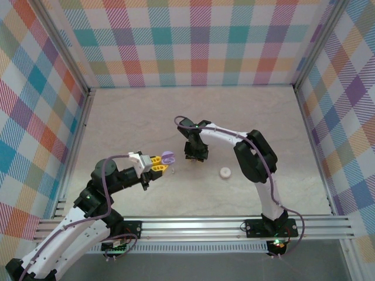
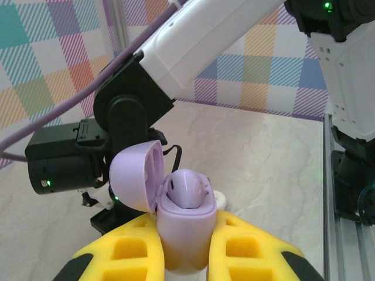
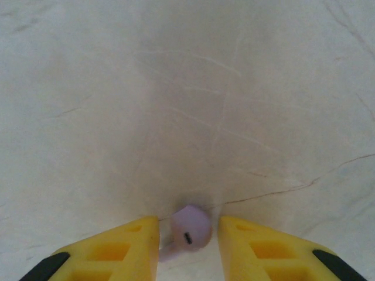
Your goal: Insert the wireless bluetooth earbuds into the charging case
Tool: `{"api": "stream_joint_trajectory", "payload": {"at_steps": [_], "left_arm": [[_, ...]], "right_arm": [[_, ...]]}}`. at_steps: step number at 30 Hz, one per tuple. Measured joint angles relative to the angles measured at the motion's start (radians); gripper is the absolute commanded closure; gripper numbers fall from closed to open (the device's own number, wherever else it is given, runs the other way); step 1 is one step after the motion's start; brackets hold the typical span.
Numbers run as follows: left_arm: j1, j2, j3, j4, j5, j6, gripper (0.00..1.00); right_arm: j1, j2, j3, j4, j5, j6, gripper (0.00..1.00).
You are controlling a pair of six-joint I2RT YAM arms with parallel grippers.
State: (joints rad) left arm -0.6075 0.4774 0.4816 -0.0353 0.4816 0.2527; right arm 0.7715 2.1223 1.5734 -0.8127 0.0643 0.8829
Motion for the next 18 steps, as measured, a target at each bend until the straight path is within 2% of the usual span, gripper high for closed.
{"api": "stream_joint_trajectory", "payload": {"at_steps": [18], "left_arm": [[0.0, -0.01, 0.0, -0.016, 0.0, 0.002, 1.0]], "right_arm": [[-0.002, 0.024, 0.043, -0.042, 0.003, -0.08, 0.73]]}}
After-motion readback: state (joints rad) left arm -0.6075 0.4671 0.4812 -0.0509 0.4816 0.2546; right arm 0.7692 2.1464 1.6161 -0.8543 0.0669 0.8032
